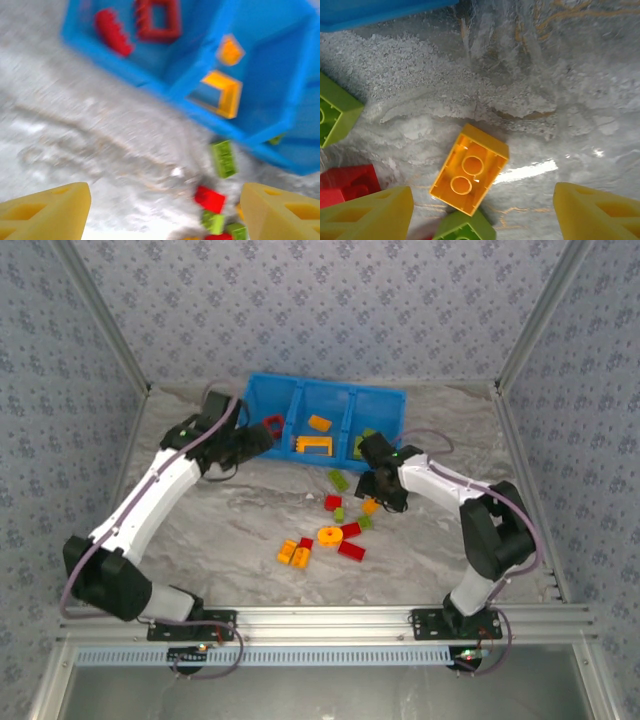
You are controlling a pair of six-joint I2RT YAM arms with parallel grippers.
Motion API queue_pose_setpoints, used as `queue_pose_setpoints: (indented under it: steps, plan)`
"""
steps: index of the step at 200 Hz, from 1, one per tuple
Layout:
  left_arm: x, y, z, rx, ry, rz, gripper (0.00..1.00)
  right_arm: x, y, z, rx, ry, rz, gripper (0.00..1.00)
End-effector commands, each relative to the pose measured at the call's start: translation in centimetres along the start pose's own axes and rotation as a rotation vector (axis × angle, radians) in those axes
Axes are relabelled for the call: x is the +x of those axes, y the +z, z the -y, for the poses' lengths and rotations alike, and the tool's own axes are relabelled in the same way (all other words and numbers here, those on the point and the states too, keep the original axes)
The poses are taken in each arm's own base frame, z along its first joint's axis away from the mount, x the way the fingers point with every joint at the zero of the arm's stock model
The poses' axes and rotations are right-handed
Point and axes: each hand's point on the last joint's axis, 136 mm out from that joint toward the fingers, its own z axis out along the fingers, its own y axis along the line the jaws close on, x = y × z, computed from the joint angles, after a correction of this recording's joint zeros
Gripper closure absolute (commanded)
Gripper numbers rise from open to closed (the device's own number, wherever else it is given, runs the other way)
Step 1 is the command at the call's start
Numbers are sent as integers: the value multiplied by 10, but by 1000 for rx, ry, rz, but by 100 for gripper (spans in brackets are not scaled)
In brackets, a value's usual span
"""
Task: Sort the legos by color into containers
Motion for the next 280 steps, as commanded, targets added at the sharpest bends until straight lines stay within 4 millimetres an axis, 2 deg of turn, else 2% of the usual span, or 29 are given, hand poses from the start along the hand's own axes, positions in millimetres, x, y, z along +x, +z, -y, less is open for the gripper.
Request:
queue_pose_setpoints:
  steps: [1,15,40,72,94,132,168,171,178,200,213,222,240,262,280]
  plan:
    - [19,-7,-16,45,-31,-42,21,-5,9,-11,-15,148,37,25]
    - [31,-7,-26,47,-41,-54,21,-7,21,-15,-38,181,34,27]
    - [41,-10,-32,58,-70,-62,21,-14,26,-14,-17,207,31,28]
    - [39,-15,-32,59,-60,-52,21,3,33,8,78,265,-69,30]
    - [38,-16,-31,61,-56,-49,21,7,31,7,82,249,-68,31]
    - [38,-14,-30,63,-70,-50,21,8,41,0,78,242,-75,46]
    - [38,-15,-30,68,-65,-51,21,1,30,-8,43,210,-34,67]
    - [38,-16,-29,70,-65,-51,21,-8,22,-19,15,195,-10,69]
    - [38,-18,-29,75,-63,-47,21,-16,10,-28,-5,138,33,72]
    - [35,-22,-29,80,-65,-24,21,-41,-42,-75,-48,-103,195,72]
    - [35,-21,-29,78,-68,-25,21,-50,-57,-101,-65,-203,246,72]
    - [35,-19,-29,77,-71,-27,21,-59,-62,-115,-74,-241,266,72]
    - [34,-17,-28,80,-73,-25,21,-79,-60,-140,-87,-291,293,71]
    - [33,-16,-26,80,-68,-28,21,-107,-57,-182,-137,-410,377,71]
    - [33,-16,-26,77,-63,-31,21,-129,-46,-197,-148,-423,399,71]
